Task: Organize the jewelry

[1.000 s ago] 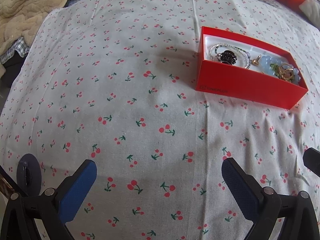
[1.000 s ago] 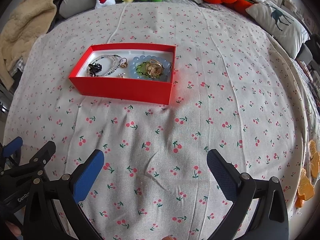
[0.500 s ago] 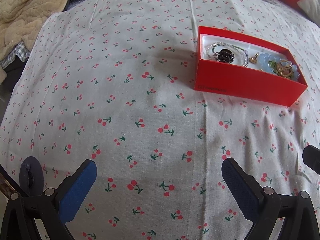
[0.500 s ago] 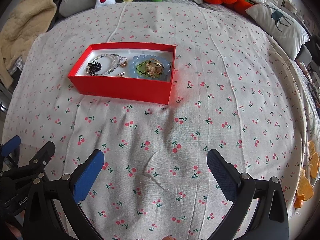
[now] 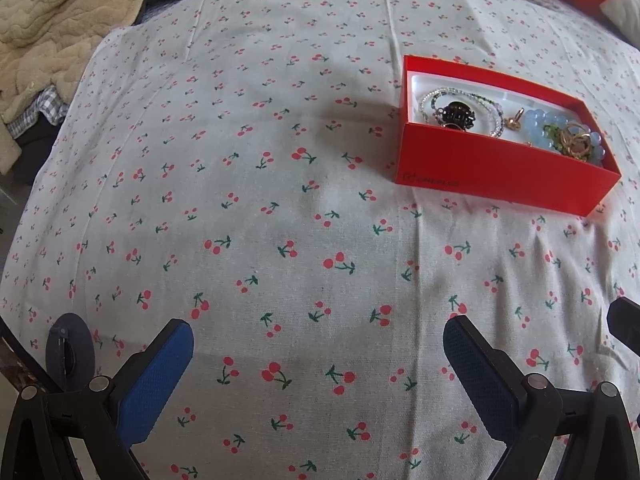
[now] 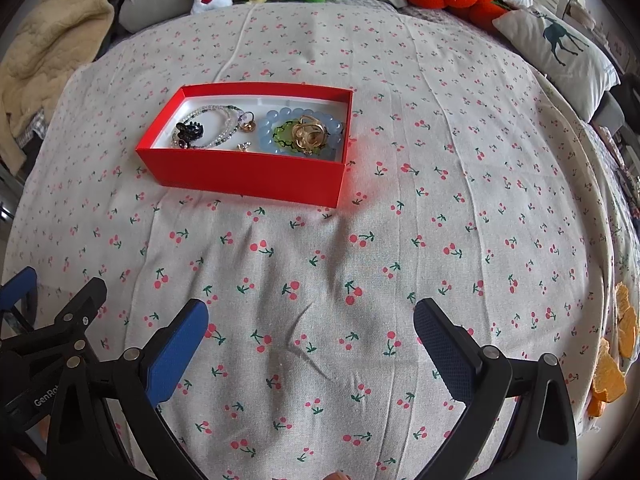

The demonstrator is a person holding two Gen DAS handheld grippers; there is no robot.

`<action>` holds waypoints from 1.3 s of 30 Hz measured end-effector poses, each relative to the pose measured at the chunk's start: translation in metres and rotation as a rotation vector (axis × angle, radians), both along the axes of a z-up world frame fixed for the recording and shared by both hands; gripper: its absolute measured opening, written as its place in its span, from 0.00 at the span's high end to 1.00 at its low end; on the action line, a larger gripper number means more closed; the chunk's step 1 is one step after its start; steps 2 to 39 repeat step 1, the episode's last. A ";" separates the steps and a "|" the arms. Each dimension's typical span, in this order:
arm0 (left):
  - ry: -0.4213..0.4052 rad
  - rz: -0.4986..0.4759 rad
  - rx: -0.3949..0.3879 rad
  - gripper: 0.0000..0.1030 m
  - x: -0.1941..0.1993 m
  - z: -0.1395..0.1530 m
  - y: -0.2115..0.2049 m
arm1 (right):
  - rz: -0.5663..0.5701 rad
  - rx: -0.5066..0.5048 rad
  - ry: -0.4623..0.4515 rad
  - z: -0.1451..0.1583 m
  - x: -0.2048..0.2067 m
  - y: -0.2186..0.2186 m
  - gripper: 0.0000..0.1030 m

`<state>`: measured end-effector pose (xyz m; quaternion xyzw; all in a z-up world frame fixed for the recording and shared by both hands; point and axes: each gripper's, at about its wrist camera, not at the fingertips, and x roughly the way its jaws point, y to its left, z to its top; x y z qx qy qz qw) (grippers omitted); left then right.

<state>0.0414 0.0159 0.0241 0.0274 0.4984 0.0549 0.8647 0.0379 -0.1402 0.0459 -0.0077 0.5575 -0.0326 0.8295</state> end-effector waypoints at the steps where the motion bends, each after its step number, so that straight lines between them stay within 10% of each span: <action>1: 0.003 -0.003 -0.006 0.01 0.000 0.000 0.000 | 0.000 0.000 0.000 0.000 0.000 0.000 0.00; 39: 0.003 -0.003 -0.006 0.01 0.000 0.000 0.000 | 0.000 0.000 0.000 0.000 0.000 0.000 0.00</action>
